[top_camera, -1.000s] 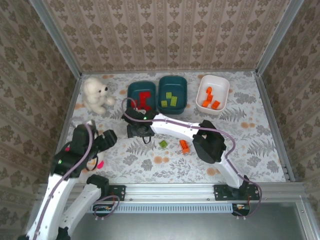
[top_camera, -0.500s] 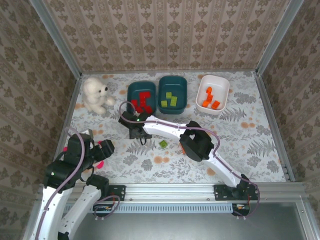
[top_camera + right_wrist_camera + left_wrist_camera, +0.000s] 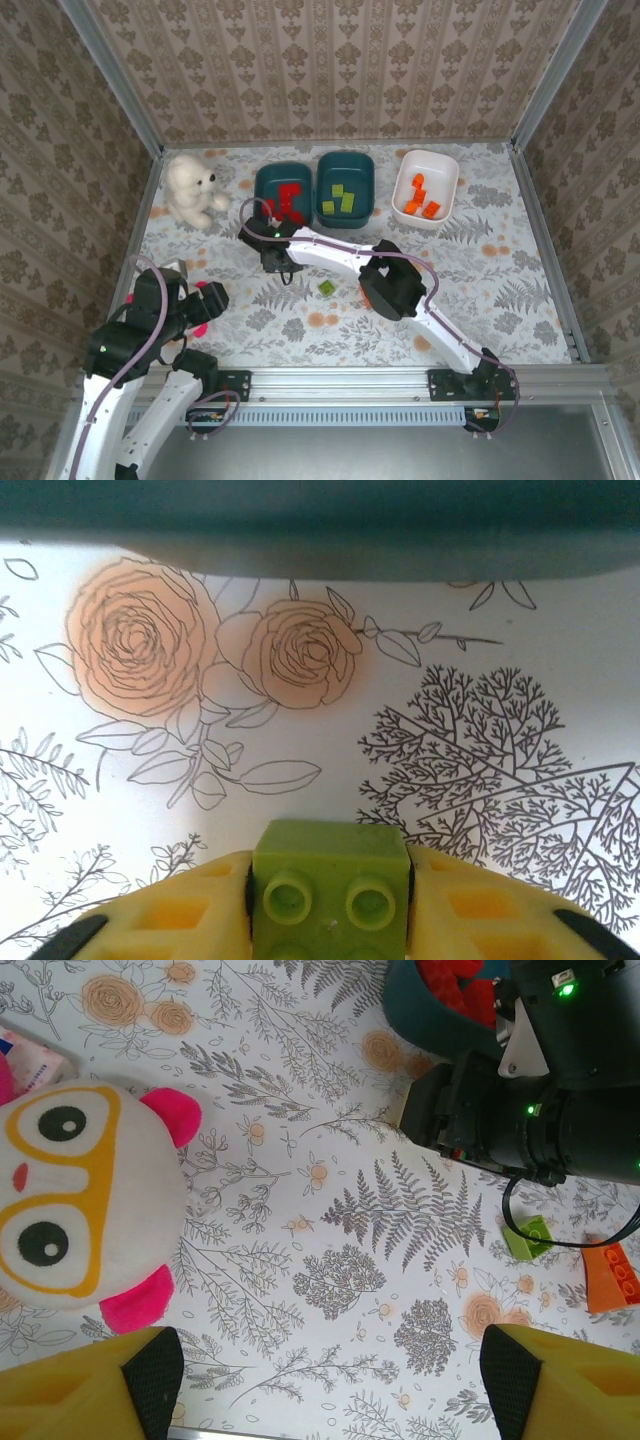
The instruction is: Sort the legos into containers by color
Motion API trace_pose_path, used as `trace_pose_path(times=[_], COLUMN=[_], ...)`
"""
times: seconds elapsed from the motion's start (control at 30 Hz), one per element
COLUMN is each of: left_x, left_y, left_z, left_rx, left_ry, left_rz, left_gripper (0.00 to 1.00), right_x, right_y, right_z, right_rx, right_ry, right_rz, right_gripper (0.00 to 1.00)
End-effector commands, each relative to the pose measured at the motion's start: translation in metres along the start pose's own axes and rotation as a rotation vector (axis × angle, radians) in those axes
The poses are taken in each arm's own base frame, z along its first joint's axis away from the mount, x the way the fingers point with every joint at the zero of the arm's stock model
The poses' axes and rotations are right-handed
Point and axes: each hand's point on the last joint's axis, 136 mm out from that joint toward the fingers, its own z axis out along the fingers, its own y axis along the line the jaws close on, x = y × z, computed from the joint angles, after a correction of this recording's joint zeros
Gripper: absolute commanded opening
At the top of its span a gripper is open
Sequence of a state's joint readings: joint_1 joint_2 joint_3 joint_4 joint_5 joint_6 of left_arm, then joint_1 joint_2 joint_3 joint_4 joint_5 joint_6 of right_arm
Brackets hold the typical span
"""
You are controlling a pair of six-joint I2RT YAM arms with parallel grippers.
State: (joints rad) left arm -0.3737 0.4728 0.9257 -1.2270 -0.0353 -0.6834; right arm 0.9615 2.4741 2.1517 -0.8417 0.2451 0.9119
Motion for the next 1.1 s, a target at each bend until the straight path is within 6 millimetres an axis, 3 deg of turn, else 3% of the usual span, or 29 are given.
trace_pose_path(times=[0.0, 0.13, 0.23, 0.37, 0.47, 0.63, 0.77, 0.93, 1.07], left_x=[0.001, 0.013, 0.019, 0.008, 0.000, -0.010, -0.017, -0.027, -0.034], left_y=[-0.006, -0.016, -0.023, -0.046, -0.066, -0.110, -0.142, -0.163, -0.167], left_z=[-0.001, 0.013, 0.024, 0.031, 0.045, 0.075, 0.102, 0.120, 0.123], left_rx=[0.033, 0.092, 0.135, 0.218, 0.249, 0.299, 0.356, 0.369, 0.345], left_ry=[0.010, 0.067, 0.099, 0.090, 0.105, 0.124, 0.155, 0.160, 0.154], left_rz=[0.024, 0.043, 0.032, 0.008, 0.038, 0.116, 0.084, 0.066, 0.095], left_gripper=[0.81, 0.81, 0.80, 0.79, 0.78, 0.80, 0.81, 0.81, 0.81], right_x=[-0.006, -0.013, -0.023, -0.048, -0.071, -0.121, -0.170, -0.225, -0.248], right_y=[-0.004, -0.004, -0.015, -0.044, -0.073, -0.119, -0.141, -0.162, -0.189], right_z=[-0.006, -0.038, -0.076, -0.128, -0.143, -0.125, -0.093, -0.058, -0.026], right_rx=[0.019, -0.016, -0.035, -0.057, -0.057, -0.043, -0.032, -0.034, -0.028], right_ry=[-0.013, -0.038, -0.087, -0.169, -0.190, -0.191, -0.214, -0.270, -0.256], right_rz=[-0.021, -0.052, -0.067, -0.066, -0.044, 0.050, 0.099, 0.157, 0.261], right_gripper=[0.31, 0.28, 0.26, 0.27, 0.27, 0.27, 0.26, 0.26, 0.26])
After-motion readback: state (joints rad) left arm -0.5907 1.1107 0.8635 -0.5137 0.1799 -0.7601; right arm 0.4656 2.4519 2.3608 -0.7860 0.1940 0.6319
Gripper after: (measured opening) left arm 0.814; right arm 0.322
